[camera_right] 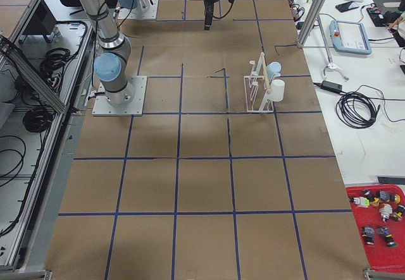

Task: Transfer IKEA cup to right arm and place on rack

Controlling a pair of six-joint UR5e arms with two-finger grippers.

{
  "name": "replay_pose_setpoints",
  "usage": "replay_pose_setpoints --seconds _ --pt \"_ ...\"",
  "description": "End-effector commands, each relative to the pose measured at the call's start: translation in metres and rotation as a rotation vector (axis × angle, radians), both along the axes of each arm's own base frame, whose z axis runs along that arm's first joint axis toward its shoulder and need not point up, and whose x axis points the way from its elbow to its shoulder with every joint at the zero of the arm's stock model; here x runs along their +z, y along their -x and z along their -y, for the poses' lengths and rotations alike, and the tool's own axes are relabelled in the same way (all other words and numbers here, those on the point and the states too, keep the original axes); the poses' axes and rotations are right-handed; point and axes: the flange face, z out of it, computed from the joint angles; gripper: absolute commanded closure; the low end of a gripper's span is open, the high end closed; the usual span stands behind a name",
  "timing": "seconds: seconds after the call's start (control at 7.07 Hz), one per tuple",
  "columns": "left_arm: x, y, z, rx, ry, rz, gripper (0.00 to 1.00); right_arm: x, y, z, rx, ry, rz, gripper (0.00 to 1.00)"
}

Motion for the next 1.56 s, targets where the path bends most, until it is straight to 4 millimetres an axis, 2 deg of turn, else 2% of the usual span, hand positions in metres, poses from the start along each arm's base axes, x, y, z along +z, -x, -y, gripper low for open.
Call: replay_pose_setpoints --seconds 0.0,0.14,0.28,0.85,1.41 --pt "0.0 0.0 0.0 0.023 0.0 -0.002 0.0 -0.031 -0.035 -0.002 0.016 0.04 -0.042 0.0" --pt "0.0 0.0 0.001 0.031 0.0 -0.002 0.0 -0.041 -0.036 -0.001 0.028 0.051 -0.036 0.0" --pt "0.0 0.0 0.001 0.031 0.0 -0.002 0.0 -0.042 -0.036 0.0 0.032 0.05 -0.036 0.0" --pt "-0.001 0.0 0.001 0.063 -0.003 -0.005 0.0 -0.027 -0.035 -0.003 0.026 0.078 -0.033 0.0" --pt "0.0 0.001 0.0 0.062 -0.002 -0.014 0.0 -0.027 -0.036 -0.003 0.027 0.077 -0.032 0.0"
